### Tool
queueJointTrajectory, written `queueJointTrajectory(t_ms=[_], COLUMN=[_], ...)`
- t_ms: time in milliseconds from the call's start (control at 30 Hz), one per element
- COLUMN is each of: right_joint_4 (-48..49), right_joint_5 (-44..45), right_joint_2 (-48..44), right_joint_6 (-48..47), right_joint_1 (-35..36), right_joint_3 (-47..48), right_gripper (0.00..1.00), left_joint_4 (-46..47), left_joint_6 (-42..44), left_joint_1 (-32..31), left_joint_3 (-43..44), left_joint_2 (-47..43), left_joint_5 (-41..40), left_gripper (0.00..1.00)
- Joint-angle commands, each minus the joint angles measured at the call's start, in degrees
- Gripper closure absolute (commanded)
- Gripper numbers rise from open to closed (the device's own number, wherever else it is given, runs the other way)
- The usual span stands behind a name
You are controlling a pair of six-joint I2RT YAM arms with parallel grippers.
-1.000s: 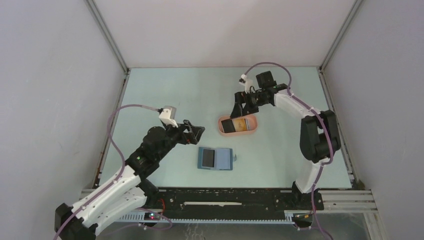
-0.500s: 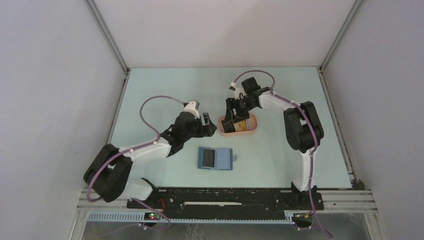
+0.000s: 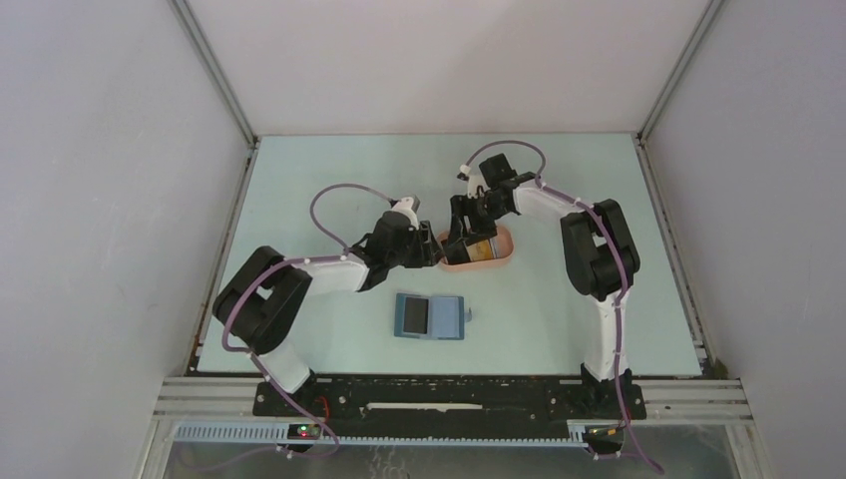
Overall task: Put the credit cards into the card holder
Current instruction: Pick up the credit card from the storage box.
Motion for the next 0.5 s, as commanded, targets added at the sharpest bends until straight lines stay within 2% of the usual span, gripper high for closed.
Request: queueJointTrajectory(t_ms=[0,300,467], right_joint_4=[-0.4,0.6,3.5], right_joint_5=[1.3,5.8,-2.9], right_joint_2=[1.6,1.0,0.4], right_joint_6=[0.3,0.3,2.6], right_joint_1=[0.9,3.3,2.2], right_joint_3=[1.3,-0.4,-2.7], right_gripper=[0.28,0.28,0.28], left_joint_4=[1.4,1.2,1.7], left_joint_6=[-0.7,-2.0,-3.0], left_joint_1=[0.4,0.4,0.4], left_joint_3=[3.5,4.5,4.5], left_joint_2=[1.6,2.8,3.0], left_joint_5=[3.0,5.1,5.7], left_gripper=[0.48,0.63,0.68])
